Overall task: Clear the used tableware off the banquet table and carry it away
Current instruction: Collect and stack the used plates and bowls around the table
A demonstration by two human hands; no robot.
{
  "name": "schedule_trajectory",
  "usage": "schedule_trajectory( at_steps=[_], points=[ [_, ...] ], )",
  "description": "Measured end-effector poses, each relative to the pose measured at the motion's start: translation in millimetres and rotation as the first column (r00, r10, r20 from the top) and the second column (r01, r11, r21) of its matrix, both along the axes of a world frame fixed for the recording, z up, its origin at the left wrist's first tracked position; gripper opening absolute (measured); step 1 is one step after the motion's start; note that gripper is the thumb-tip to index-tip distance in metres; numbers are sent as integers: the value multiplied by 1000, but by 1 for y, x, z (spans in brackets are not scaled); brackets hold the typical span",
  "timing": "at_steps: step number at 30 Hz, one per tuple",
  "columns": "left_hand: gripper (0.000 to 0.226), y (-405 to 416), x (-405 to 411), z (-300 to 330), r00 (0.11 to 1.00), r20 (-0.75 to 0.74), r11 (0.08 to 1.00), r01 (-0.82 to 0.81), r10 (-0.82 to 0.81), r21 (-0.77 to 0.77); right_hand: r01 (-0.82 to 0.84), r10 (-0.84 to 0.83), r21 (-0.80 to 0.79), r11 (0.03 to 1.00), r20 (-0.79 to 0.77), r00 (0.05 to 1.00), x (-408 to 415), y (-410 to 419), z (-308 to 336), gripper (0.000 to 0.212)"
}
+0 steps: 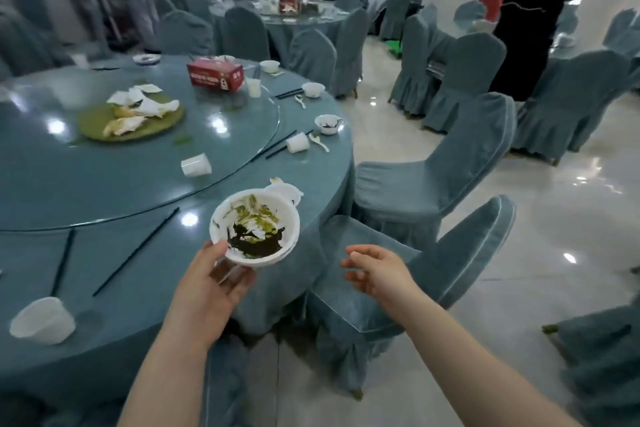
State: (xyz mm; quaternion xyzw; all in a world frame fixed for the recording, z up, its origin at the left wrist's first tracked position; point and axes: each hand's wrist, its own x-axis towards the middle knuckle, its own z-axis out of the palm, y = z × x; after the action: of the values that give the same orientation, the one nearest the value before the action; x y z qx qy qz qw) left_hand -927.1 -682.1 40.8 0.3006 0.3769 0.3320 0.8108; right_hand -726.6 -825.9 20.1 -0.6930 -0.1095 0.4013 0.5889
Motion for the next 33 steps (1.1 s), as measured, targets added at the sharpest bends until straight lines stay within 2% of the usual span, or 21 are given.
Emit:
schedule_trajectory(
  at_steps=[8,13,19,22,25,27,29,33],
  points=[
    [20,88,16,5,995,5,991,-102,102,88,-72,77,-99,992,50,996,60,114,-34,12],
    [18,117,12,-2,983,-26,981,-181,183,66,-81,76,-174,981,-37,996,89,161,-60,14],
    [33,121,-1,-26,945,-98,947,-318,313,-38,-156,137,-266,951,-89,987,117,225,-94,11],
    [34,116,-9,-33,932,-138,940,-340,335,-17,-225,199,-303,926,-113,973,118,255,-112,15],
    [34,112,-14,-39,907,-184,923,-385,378,-5,-307,306,-345,887,-60,950,116,278,-126,16],
    [36,108,-18,-43,901,-199,919,-394,385,-1,-329,357,-364,872,10,934,114,285,-130,24],
    [41,106,-22,-47,897,-201,916,-402,395,3,-336,378,-358,871,52,924,107,287,-127,28],
    [49,103,-28,-52,887,-197,902,-430,418,-24,-436,448,-201,877,15,894,71,281,-88,14]
  ],
)
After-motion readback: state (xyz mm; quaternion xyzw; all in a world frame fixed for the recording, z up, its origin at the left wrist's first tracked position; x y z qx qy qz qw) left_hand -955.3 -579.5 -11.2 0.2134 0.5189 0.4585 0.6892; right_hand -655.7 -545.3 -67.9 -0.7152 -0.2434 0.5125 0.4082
